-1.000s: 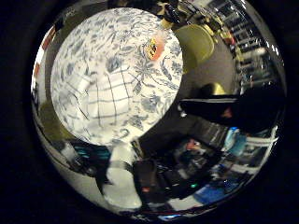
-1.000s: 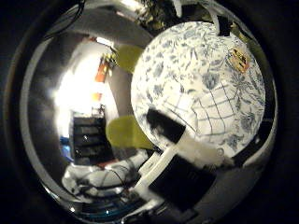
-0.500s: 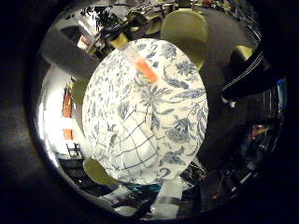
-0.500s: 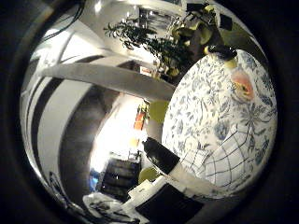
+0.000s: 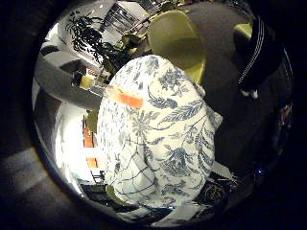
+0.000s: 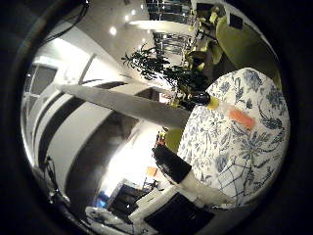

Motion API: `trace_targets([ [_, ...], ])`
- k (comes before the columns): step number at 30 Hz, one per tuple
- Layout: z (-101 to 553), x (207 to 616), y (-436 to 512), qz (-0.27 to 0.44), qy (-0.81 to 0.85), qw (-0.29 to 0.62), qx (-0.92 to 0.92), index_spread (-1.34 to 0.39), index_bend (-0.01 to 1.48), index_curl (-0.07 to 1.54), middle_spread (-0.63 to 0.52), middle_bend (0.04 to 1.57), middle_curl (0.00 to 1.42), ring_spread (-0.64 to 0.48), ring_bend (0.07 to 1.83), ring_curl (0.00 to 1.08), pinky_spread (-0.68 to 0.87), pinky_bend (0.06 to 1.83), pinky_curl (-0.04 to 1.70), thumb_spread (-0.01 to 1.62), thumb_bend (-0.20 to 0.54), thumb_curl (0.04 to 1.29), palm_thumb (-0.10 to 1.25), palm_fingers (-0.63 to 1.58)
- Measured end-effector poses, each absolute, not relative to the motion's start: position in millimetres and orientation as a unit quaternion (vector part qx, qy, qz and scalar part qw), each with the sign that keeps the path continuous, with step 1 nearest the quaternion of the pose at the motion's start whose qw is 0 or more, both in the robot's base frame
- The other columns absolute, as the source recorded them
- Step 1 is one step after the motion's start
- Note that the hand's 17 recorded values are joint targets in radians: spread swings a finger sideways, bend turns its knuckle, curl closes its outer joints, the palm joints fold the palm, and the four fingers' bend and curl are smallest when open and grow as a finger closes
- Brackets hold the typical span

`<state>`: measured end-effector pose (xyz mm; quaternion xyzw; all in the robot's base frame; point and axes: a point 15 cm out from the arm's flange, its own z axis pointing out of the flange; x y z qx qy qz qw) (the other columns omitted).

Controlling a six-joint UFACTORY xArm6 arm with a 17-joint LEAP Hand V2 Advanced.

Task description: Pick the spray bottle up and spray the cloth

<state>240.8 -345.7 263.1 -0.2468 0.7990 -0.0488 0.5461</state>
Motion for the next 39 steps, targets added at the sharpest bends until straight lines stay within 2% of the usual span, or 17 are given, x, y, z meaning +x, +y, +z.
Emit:
trace_targets([
  [9, 225.3, 252.7, -345.2, -0.017, 0.796, 0.561, -0.227, -0.12, 0.16, 0.28, 0.14, 0.37, 0.39, 0.15, 0.62, 0.29, 0.37, 0.59, 0.21, 1.09, -0.023, 0.32, 0.52, 0.1],
  [15, 225.9, 283.3, -332.4, -0.003, 0.787, 0.565, -0.247, -0.12, 0.15, 0.28, 0.15, 0.36, 0.38, 0.16, 0.61, 0.29, 0.37, 0.55, 0.23, 1.09, -0.023, 0.32, 0.52, 0.1],
  [23, 223.4, 316.8, -317.6, 0.002, 0.785, 0.549, -0.285, -0.12, 0.15, 0.28, 0.15, 0.35, 0.38, 0.17, 0.59, 0.28, 0.37, 0.53, 0.25, 1.09, -0.023, 0.32, 0.52, 0.12],
  [39, 212.3, 354.1, -311.3, -0.004, 0.794, 0.516, -0.322, -0.13, 0.15, 0.27, 0.15, 0.34, 0.38, 0.17, 0.58, 0.28, 0.38, 0.5, 0.27, 1.08, -0.022, 0.31, 0.54, 0.12],
])
